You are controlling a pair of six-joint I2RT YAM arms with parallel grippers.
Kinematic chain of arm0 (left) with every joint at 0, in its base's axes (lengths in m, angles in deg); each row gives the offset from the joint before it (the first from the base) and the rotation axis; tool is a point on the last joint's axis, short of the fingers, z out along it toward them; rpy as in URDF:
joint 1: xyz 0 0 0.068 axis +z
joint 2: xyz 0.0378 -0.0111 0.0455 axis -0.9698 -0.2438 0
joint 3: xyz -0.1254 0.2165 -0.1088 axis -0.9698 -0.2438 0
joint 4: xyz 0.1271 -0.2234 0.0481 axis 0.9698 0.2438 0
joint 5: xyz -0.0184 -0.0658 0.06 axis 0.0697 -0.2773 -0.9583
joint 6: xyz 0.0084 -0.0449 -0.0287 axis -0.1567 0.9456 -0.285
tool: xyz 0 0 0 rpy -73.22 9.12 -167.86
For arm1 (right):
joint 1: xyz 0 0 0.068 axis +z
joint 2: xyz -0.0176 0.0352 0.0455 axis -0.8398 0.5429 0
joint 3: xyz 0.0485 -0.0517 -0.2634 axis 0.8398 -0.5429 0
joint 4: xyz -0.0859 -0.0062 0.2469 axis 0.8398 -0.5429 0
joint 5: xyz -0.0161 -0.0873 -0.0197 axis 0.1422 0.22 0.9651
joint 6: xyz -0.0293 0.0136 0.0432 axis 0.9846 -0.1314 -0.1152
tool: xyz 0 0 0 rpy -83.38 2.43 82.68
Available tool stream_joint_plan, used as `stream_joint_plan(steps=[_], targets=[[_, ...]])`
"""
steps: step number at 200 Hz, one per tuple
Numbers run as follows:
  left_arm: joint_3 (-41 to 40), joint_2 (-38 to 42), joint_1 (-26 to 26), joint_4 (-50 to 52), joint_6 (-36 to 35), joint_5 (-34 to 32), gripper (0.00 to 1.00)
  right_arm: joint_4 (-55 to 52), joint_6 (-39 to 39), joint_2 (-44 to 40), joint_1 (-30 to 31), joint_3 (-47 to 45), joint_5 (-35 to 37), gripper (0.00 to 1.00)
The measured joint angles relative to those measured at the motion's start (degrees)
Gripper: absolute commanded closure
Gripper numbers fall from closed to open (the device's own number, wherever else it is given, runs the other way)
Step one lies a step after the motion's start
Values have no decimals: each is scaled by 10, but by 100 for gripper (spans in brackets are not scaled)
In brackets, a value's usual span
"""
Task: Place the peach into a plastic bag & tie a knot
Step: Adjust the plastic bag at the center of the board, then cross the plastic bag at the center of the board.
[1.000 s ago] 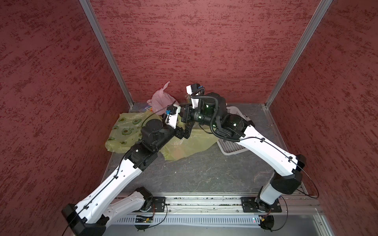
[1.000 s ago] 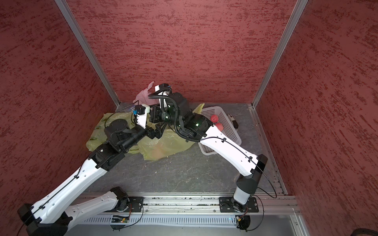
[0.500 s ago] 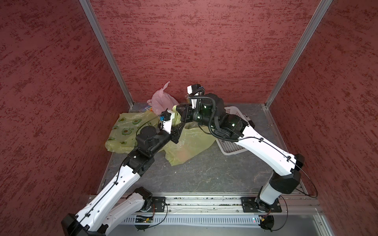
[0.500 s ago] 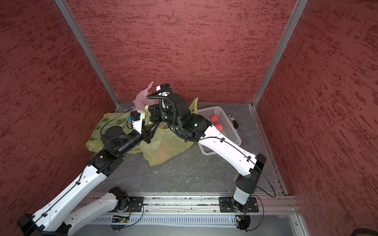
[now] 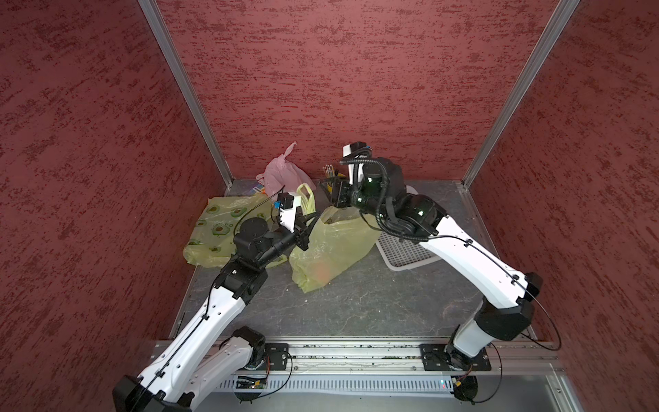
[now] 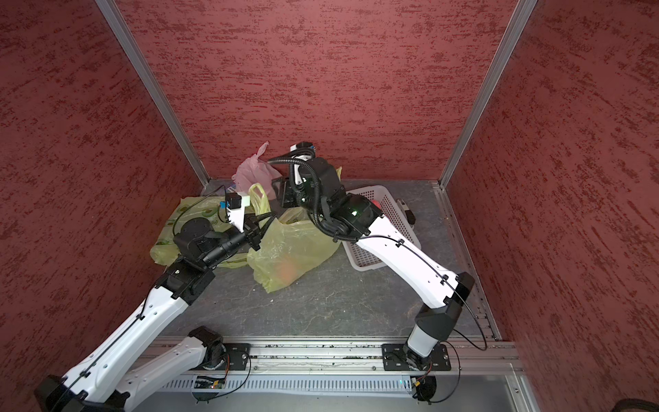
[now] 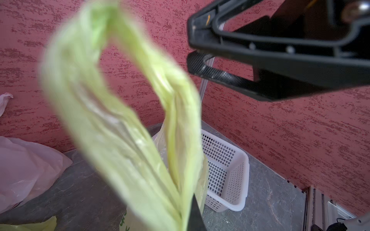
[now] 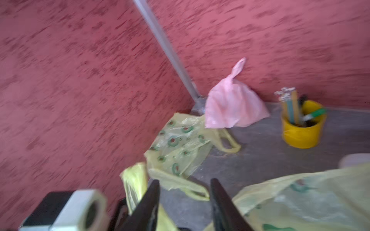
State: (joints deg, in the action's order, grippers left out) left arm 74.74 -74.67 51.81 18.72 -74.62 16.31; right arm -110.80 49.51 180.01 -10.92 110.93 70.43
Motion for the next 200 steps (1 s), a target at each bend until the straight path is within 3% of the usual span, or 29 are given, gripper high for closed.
stream_joint_plan(steps=[32,52,141,150,168,181,200], targets=[[0,0,3,1,7,19,100,-32,32,-37,-135,-27,48,26],[0,0,4,2,11,30,100,-40,41,-41,-184,-55,50,26],[0,-7,7,2,16,47,100,-37,50,19,-194,-83,-31,40],[0,-7,7,2,16,48,100,-33,51,19,-194,-87,-33,44],[0,-7,7,2,16,50,100,-12,56,19,-194,-101,-35,81],[0,-8,7,2,16,54,100,7,64,19,-194,-118,-33,100],[0,-12,9,8,20,63,100,59,88,12,-194,-165,-32,100]])
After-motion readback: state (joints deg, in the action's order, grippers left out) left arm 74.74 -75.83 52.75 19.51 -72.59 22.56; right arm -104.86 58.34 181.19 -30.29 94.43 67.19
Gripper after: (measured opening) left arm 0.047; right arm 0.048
